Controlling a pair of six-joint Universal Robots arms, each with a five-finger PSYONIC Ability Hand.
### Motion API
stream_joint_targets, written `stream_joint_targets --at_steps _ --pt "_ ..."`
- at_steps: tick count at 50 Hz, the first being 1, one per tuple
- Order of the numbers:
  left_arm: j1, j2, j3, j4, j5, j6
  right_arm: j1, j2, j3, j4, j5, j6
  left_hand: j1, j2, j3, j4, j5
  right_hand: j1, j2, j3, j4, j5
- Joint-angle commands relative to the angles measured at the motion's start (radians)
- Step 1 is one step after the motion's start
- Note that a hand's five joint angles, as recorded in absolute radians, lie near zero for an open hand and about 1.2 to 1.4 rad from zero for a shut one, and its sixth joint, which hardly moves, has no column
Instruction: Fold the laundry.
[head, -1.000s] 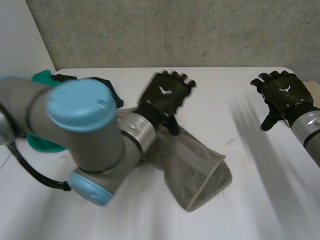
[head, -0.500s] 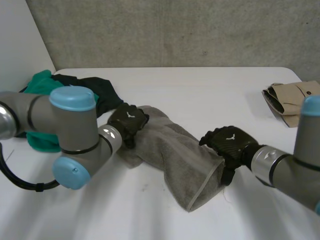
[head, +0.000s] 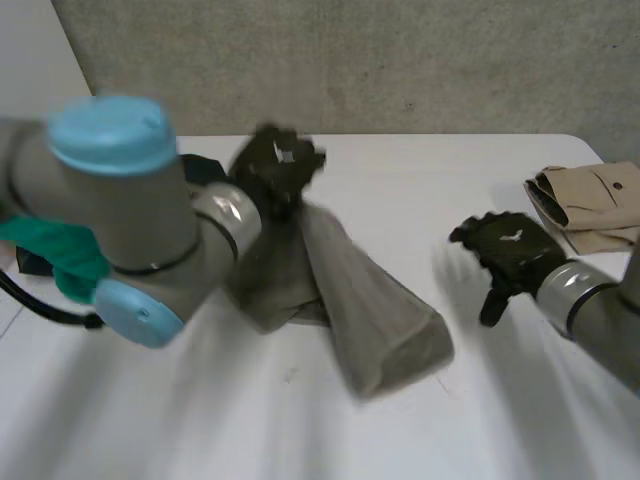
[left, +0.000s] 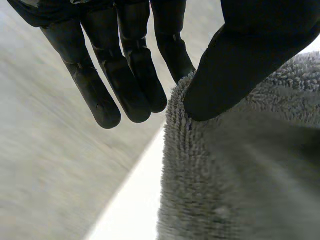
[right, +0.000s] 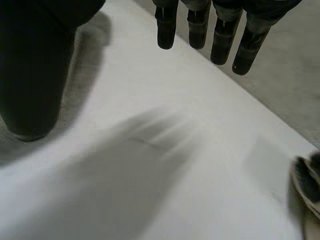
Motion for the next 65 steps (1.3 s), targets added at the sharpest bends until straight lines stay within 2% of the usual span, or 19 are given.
stream_joint_targets --at_steps 1,5,9,12,16,20,22,28,35,38,39,41,45,48,54,57,62,65 --pt "0.003 0.173 0.064 0.027 -0.050 -0.073 -0.080 -0.006 -0.032 0.094 -0.069 0.163 0.270 0.203 0.210 0.199 0.239 -0.020 -0.041 -0.034 -0.056 -0.060" --pt "0.001 0.215 0.087 0.028 -0.065 -0.107 -0.114 0.035 -0.030 0.196 -0.190 0.238 0.270 0.203 0.210 0.199 0.239 -0.020 -0.041 -0.034 -0.056 -0.060" --pt "-0.017 0.236 0.094 0.028 -0.076 -0.118 -0.105 0.095 -0.026 0.195 -0.256 0.291 0.270 0.203 0.210 0.199 0.239 -0.020 -0.041 -0.034 -0.056 -0.060" --pt "-0.031 0.241 0.094 0.028 -0.077 -0.120 -0.072 0.122 -0.032 0.160 -0.261 0.351 0.270 0.203 0.210 0.199 0.239 -0.020 -0.041 -0.034 -0.056 -0.060" --pt "-0.045 0.242 0.094 0.028 -0.084 -0.121 0.027 0.160 -0.079 0.047 -0.251 0.523 0.270 0.203 0.210 0.199 0.239 -0.020 -0.041 -0.034 -0.056 -0.060" --pt "-0.057 0.244 0.094 0.028 -0.097 -0.121 0.102 0.247 -0.136 -0.065 -0.196 0.678 0.270 0.203 0.210 0.199 0.239 -0.020 -0.041 -0.034 -0.056 -0.060" --pt "-0.066 0.244 0.094 0.028 -0.102 -0.121 0.151 0.296 -0.180 -0.099 -0.140 0.736 0.270 0.203 0.210 0.199 0.239 -0.020 -0.041 -0.034 -0.056 -0.060" --pt "-0.082 0.247 0.094 0.028 -0.104 -0.123 0.306 0.439 -0.337 -0.115 0.006 0.759 0.270 0.203 0.210 0.199 0.239 -0.020 -0.041 -0.034 -0.056 -0.060" --pt "-0.089 0.296 0.092 0.028 -0.113 -0.133 0.339 0.557 -0.446 -0.115 0.107 0.750 0.270 0.203 0.210 0.199 0.239 0.012 -0.009 -0.002 -0.023 -0.027" --pt "-0.085 0.311 0.092 0.028 -0.119 -0.147 0.349 0.574 -0.469 -0.116 0.120 0.743 0.270 0.203 0.210 0.199 0.239 0.353 0.332 0.339 0.317 0.313" --pt "-0.083 0.313 0.092 0.028 -0.119 -0.150 0.353 0.577 -0.476 -0.116 0.121 0.732 0.270 0.203 0.210 0.199 0.239 0.749 0.728 0.735 0.714 0.710" --pt "-0.082 0.316 0.092 0.028 -0.119 -0.153 0.353 0.565 -0.475 -0.118 0.124 0.717 0.270 0.203 0.210 0.199 0.239 1.200 1.179 1.185 1.164 1.160" --pt "-0.080 0.319 0.092 0.028 -0.122 -0.155 0.340 0.484 -0.438 -0.135 0.124 0.707 0.270 0.203 0.210 0.199 0.239 1.202 1.181 1.187 1.166 1.162" --pt "-0.079 0.321 0.092 0.028 -0.142 -0.155 0.327 0.349 -0.392 -0.158 0.120 0.704 0.270 0.203 0.210 0.199 0.239 1.202 1.181 1.187 1.166 1.162" --pt "-0.080 0.325 0.078 0.028 -0.191 -0.159 0.160 0.153 -0.339 -0.144 0.088 0.691 0.270 0.203 0.210 0.199 0.239 1.202 1.181 1.187 1.166 1.162" --pt "-0.076 0.330 0.058 0.028 -0.202 -0.172 0.112 0.103 -0.328 -0.124 0.060 0.652 0.270 0.203 0.210 0.199 0.239 1.202 1.181 1.187 1.166 1.162" --pt "0.002 0.330 -0.063 0.033 -0.209 -0.247 -0.035 -0.109 -0.328 -0.050 0.019 0.417 0.270 0.203 0.210 0.199 0.239 1.202 1.181 1.187 1.166 1.162" --pt "0.044 0.315 -0.135 0.031 -0.209 -0.304 -0.075 -0.174 -0.354 -0.003 0.009 0.298 0.270 0.203 0.210 0.199 0.239 1.202 1.181 1.187 1.166 1.162"
